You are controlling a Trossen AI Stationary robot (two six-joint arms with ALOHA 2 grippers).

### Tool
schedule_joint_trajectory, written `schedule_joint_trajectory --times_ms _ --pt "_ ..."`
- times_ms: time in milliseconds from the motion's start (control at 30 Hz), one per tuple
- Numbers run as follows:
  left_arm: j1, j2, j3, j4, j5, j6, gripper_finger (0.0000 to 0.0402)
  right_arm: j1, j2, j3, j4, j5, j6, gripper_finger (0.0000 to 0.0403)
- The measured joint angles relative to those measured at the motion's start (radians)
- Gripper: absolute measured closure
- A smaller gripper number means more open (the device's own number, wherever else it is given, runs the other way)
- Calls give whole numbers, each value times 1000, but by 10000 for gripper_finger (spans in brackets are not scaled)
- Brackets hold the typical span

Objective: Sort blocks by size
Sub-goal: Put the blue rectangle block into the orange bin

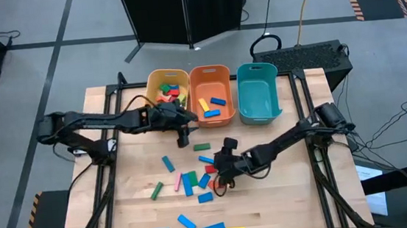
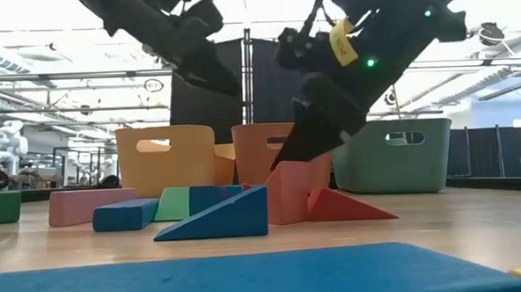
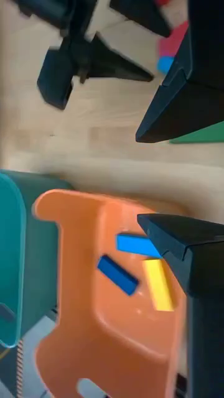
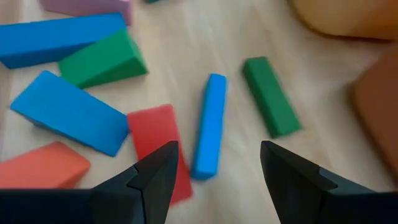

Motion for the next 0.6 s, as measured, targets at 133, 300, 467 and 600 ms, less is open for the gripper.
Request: schedule_joint_trajectory --times_ms 133,300,467,600 --pt "-44 -38 -25 -17 -30 -2 203 -15 39 0 65 -70 -27 188" --pt "-93 -40 -51 -4 -39 -16 203 -32 80 2 98 -74 -16 192" --pt "-119 -37 -98 26 -44 -47 203 -48 108 4 138 -78 -17 219" --pt "-131 -37 -133 57 -45 -56 203 -56 110 3 138 -79 -20 258"
